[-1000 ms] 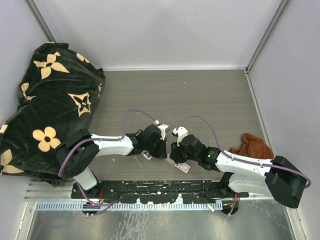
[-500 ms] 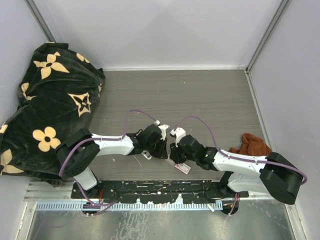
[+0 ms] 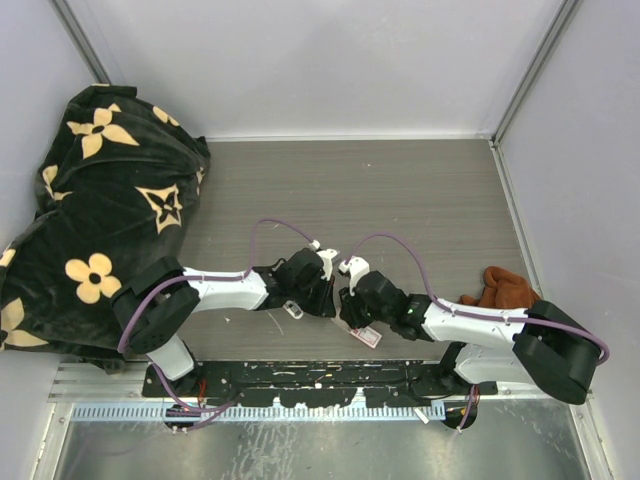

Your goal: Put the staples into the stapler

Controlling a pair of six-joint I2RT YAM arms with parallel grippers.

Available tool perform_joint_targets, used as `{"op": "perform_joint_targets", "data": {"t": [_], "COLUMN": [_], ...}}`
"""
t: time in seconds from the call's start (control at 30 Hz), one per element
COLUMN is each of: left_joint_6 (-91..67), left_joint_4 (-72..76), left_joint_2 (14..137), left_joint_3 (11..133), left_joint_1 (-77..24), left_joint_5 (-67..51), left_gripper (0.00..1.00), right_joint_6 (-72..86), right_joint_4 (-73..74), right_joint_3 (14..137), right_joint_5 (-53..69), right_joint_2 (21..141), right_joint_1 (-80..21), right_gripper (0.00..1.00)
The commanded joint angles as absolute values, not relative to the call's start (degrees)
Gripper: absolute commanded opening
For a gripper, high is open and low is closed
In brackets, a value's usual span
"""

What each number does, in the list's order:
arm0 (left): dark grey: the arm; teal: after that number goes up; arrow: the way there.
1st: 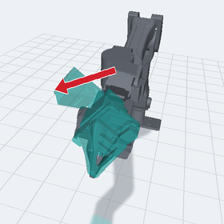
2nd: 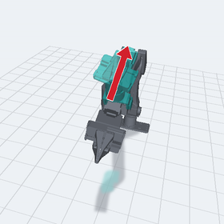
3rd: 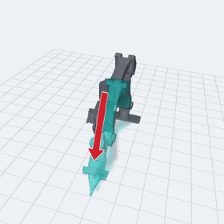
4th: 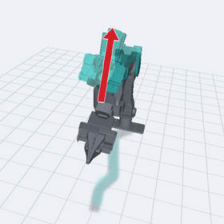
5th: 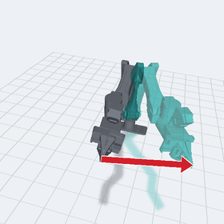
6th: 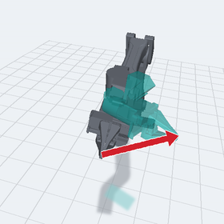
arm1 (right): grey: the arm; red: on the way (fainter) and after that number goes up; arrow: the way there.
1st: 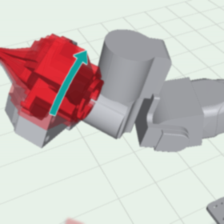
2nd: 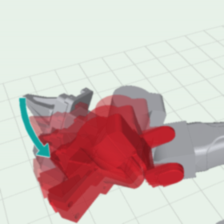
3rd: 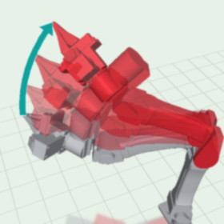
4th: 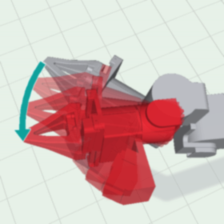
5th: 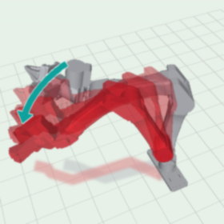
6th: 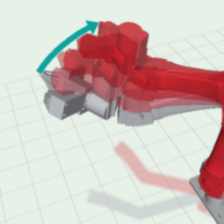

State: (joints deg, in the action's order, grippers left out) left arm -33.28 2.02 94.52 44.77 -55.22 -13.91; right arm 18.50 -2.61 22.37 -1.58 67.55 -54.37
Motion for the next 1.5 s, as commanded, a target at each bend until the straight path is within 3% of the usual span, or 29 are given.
{"op": "perform_joint_targets", "data": {"t": [0.0, 0.97, 1.47], "left_joint_6": [-32.2, -32.1, -32.1], "left_joint_4": [4.5, 4.7, 4.9], "left_joint_2": [94.5, 94.7, 94.7], "left_joint_3": [46.5, 46.4, 46.6], "left_joint_1": [-55.0, -53.9, -53.7], "left_joint_5": [-14.3, -12.9, -12.9], "left_gripper": [0.0, 0.0, 0.0], "right_joint_6": [17.4, 18.6, 18.8], "right_joint_4": [-3.1, 0.0, -0.6], "right_joint_3": [24.0, 25.5, 25.3], "right_joint_5": [-3.2, -7.8, -9.3], "right_joint_2": [67.6, 69.4, 68.7], "right_joint_1": [-55.2, -59.2, -60.6], "right_gripper": [0.33, 0.3, 0.22]}}
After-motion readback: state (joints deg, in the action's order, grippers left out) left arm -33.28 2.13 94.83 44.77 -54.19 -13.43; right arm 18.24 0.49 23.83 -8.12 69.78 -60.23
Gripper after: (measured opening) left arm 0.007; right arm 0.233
